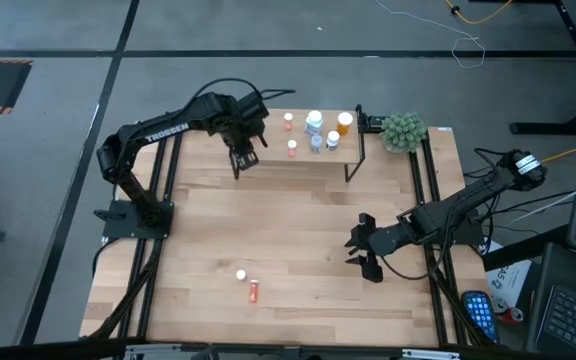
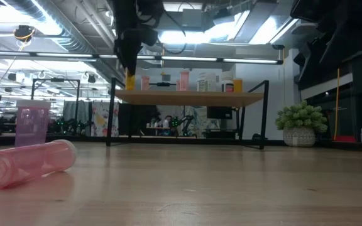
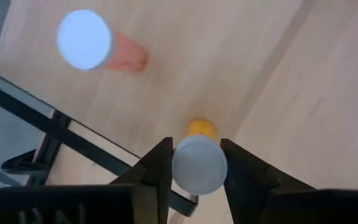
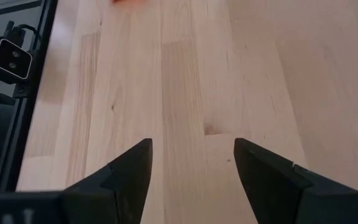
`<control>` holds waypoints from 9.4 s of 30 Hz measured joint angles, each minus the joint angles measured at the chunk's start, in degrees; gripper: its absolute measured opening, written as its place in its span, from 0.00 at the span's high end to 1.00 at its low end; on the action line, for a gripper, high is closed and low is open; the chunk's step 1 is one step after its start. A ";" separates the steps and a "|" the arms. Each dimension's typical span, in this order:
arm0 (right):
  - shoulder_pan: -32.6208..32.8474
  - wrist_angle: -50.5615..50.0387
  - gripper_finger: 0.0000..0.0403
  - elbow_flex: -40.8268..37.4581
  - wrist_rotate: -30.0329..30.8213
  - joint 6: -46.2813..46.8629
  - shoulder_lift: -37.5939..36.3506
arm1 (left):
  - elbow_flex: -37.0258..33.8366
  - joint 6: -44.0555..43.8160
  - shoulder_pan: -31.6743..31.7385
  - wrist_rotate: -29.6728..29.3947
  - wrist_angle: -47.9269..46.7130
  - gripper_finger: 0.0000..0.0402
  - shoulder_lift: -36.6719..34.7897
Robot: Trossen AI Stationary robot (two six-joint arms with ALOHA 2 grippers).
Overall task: Pick and place medicine bottles onto shelf by color
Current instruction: Put the small orange pill bottle on the shelf, then put the small pink pill bottle on the shelf
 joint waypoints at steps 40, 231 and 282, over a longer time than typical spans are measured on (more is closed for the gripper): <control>-0.02 -0.15 0.43 0.00 -1.45 0.39 0.00 | -0.02 1.03 -0.83 -3.31 3.12 0.56 -0.26; 5.67 -0.93 0.43 -0.02 8.68 20.72 0.04 | -9.10 3.81 -26.45 -10.21 18.57 0.76 -11.33; 5.62 -1.86 0.43 -0.02 8.70 17.87 0.04 | -8.31 16.07 -0.74 8.80 30.95 0.74 -0.81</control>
